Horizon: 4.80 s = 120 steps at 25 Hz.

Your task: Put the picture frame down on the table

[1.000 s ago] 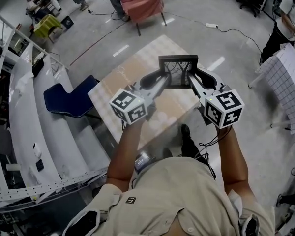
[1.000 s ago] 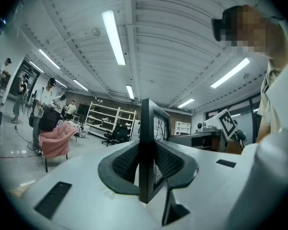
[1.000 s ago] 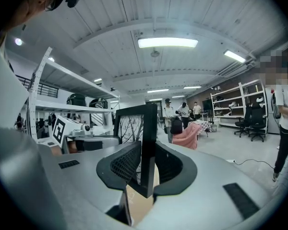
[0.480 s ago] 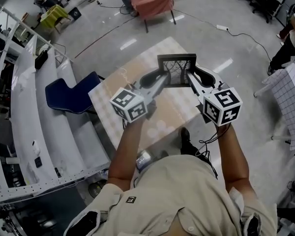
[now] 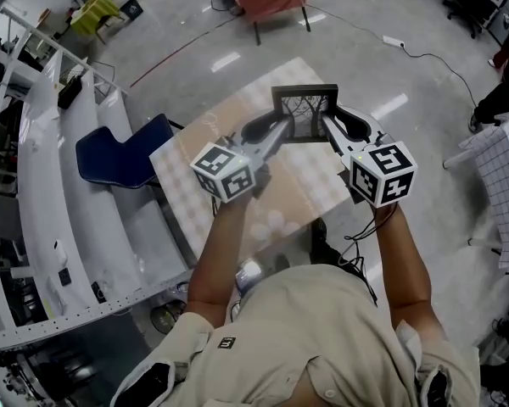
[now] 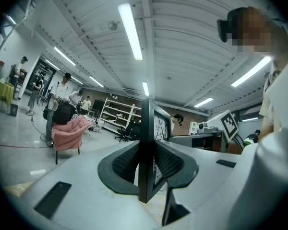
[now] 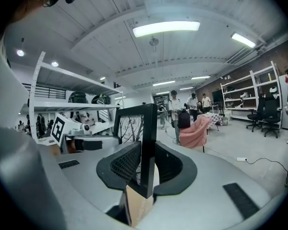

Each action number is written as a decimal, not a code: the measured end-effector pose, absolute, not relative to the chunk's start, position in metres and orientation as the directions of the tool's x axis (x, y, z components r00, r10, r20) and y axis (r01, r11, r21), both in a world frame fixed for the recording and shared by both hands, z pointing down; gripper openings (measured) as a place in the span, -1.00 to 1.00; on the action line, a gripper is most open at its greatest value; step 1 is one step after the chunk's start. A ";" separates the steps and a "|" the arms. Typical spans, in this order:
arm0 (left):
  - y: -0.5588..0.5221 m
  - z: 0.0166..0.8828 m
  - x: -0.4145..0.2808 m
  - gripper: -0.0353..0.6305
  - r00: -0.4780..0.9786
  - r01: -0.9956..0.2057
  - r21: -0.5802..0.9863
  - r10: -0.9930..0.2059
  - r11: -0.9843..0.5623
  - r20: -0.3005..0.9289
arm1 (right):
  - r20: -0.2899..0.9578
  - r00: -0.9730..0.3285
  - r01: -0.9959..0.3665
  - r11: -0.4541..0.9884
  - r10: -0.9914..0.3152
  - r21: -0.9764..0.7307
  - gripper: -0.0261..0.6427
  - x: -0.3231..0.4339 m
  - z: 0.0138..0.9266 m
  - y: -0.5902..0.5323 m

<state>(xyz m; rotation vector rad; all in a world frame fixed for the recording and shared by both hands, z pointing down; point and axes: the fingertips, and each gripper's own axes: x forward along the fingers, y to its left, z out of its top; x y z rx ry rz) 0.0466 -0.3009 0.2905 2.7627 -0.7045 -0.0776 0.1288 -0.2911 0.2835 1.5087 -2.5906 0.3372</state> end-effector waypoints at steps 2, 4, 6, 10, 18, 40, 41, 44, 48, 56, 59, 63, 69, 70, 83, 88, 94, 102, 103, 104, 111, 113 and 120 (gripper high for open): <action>-0.308 0.297 0.048 -0.62 0.876 -0.467 0.297 -0.481 -0.833 0.031 | 0.228 -0.497 -0.868 0.478 -0.837 -0.135 -0.67 0.131 0.291 -0.298; -0.315 0.304 0.050 -0.62 0.874 -0.473 0.305 -0.485 -0.826 0.042 | 0.239 -0.500 -0.866 0.480 -0.832 -0.143 -0.67 0.132 0.298 -0.306; -0.324 0.312 0.053 -0.62 0.871 -0.478 0.315 -0.488 -0.820 0.053 | 0.249 -0.504 -0.864 0.481 -0.827 -0.151 -0.67 0.135 0.305 -0.316; -0.339 0.329 0.060 -0.62 0.869 -0.485 0.339 -0.487 -0.806 0.085 | 0.270 -0.508 -0.861 0.476 -0.818 -0.177 -0.67 0.143 0.324 -0.332; -0.362 0.368 0.066 -0.61 0.856 -0.506 0.387 -0.503 -0.771 0.118 | 0.307 -0.526 -0.850 0.486 -0.793 -0.202 -0.67 0.149 0.362 -0.356; -0.425 0.502 0.067 -0.62 0.819 -0.569 0.495 -0.505 -0.657 0.271 | 0.430 -0.555 -0.832 0.469 -0.713 -0.296 -0.67 0.150 0.495 -0.421; -0.427 0.508 0.066 -0.62 0.816 -0.574 0.496 -0.505 -0.652 0.281 | 0.435 -0.555 -0.832 0.470 -0.709 -0.296 -0.67 0.150 0.500 -0.423; -0.433 0.524 0.065 -0.61 0.811 -0.582 0.506 -0.503 -0.637 0.300 | 0.453 -0.555 -0.832 0.464 -0.698 -0.305 -0.67 0.149 0.516 -0.429; -0.441 0.544 0.066 -0.61 0.806 -0.590 0.517 -0.497 -0.620 0.323 | 0.476 -0.550 -0.835 0.450 -0.686 -0.316 -0.67 0.150 0.537 -0.437; -0.441 0.587 0.065 -0.61 0.791 -0.611 0.541 -0.475 -0.578 0.385 | 0.525 -0.554 -0.833 0.431 -0.646 -0.348 -0.67 0.150 0.580 -0.439; -0.448 0.597 0.066 -0.61 0.790 -0.612 0.545 -0.469 -0.573 0.394 | 0.532 -0.551 -0.834 0.426 -0.643 -0.350 -0.67 0.150 0.591 -0.446; -0.449 0.613 0.067 -0.61 0.783 -0.622 0.554 -0.462 -0.554 0.416 | 0.547 -0.556 -0.831 0.420 -0.626 -0.364 -0.67 0.151 0.607 -0.448; -0.447 0.634 0.069 -0.61 0.774 -0.633 0.565 -0.449 -0.529 0.447 | 0.571 -0.560 -0.828 0.415 -0.601 -0.376 -0.67 0.152 0.629 -0.447; -0.446 0.637 0.070 -0.61 0.773 -0.635 0.566 -0.446 -0.526 0.451 | 0.574 -0.560 -0.828 0.414 -0.598 -0.378 -0.67 0.153 0.632 -0.447; -0.454 0.658 0.073 -0.62 0.763 -0.646 0.589 -0.442 -0.486 0.471 | 0.584 -0.565 -0.825 0.405 -0.583 -0.395 -0.67 0.155 0.653 -0.455; -0.458 0.663 0.073 -0.61 0.761 -0.646 0.603 -0.449 -0.468 0.468 | 0.585 -0.567 -0.824 0.397 -0.579 -0.404 -0.67 0.156 0.659 -0.458; -0.462 0.670 0.072 -0.61 0.756 -0.651 0.610 -0.455 -0.451 0.471 | 0.585 -0.569 -0.823 0.389 -0.578 -0.415 -0.67 0.155 0.666 -0.463; -0.468 0.673 0.073 -0.59 0.716 -0.697 0.574 -0.471 -0.431 0.516 | 0.615 -0.508 -0.860 0.398 -0.603 -0.320 -0.65 0.156 0.670 -0.470; -0.469 0.673 0.073 -0.58 0.706 -0.707 0.561 -0.476 -0.430 0.524 | 0.620 -0.498 -0.865 0.399 -0.606 -0.305 -0.65 0.156 0.670 -0.471; -0.469 0.674 0.073 -0.57 0.697 -0.716 0.551 -0.481 -0.429 0.531 | 0.624 -0.490 -0.869 0.400 -0.608 -0.292 -0.65 0.156 0.672 -0.472; -0.472 0.681 0.073 -0.54 0.654 -0.756 0.500 -0.491 -0.422 0.575 | 0.645 -0.472 -0.878 0.383 -0.601 -0.285 -0.65 0.157 0.682 -0.476; -0.474 0.683 0.073 -0.53 0.635 -0.772 0.470 -0.493 -0.428 0.594 | 0.650 -0.471 -0.879 0.381 -0.597 -0.287 -0.65 0.158 0.684 -0.477; -0.477 0.688 0.073 -0.52 0.596 -0.800 0.417 -0.494 -0.431 0.633 | 0.672 -0.464 -0.882 0.377 -0.578 -0.284 -0.64 0.158 0.690 -0.480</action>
